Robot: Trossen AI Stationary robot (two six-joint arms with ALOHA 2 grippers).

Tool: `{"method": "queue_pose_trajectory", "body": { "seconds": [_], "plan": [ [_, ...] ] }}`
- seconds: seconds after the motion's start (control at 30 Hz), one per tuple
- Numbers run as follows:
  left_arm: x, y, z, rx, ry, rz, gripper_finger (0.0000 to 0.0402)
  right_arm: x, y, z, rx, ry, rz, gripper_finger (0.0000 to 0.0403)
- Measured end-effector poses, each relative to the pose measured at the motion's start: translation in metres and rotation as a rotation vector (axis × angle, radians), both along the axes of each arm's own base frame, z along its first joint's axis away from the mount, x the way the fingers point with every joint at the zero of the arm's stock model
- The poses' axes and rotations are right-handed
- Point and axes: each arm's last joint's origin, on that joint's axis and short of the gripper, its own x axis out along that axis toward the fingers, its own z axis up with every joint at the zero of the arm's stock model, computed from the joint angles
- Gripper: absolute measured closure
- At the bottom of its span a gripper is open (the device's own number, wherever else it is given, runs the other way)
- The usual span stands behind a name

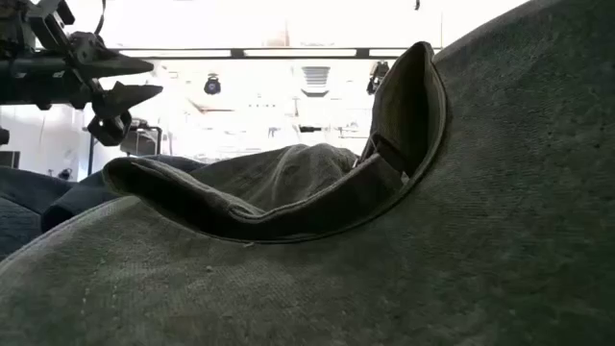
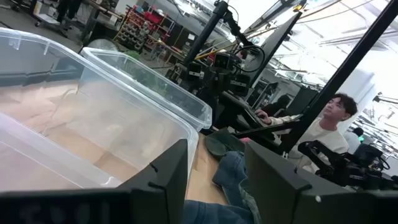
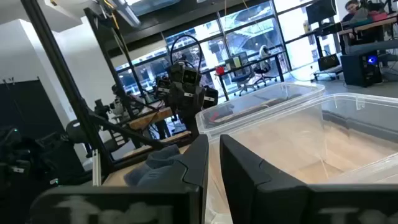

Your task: Pick & Place hat

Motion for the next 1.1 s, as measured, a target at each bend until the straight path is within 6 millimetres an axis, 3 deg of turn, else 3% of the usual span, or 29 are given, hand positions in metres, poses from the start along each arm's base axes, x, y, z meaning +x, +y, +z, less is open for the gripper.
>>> {"method": "queue_pose_trajectory", "body": {
  "seconds": [0.67, 0.93, 1.0, 1.1],
  "plan": [
    [0.000, 0.000, 0.000, 0.000, 0.000, 0.000, 0.0248, 0.000, -0.001, 0.002, -0.026, -0.015, -0.024, 0.0365],
    [0.000, 0.000, 0.002, -0.007, -0.019, 0.019, 0.0248, -0.003, -0.001, 0.013, 0.162, -0.157, 0.008, 0.0364],
    [-0.001, 0.001, 0.005, -0.101, -0.061, 0.021, 0.0248, -0.004, -0.001, 0.015, 0.198, -0.191, 0.019, 0.0364],
    [-0.001, 0.001, 0.008, -0.344, -0.122, -0.011, 0.0248, -0.006, 0.000, 0.022, 0.434, -0.296, 0.099, 0.0364]
  ]
}}
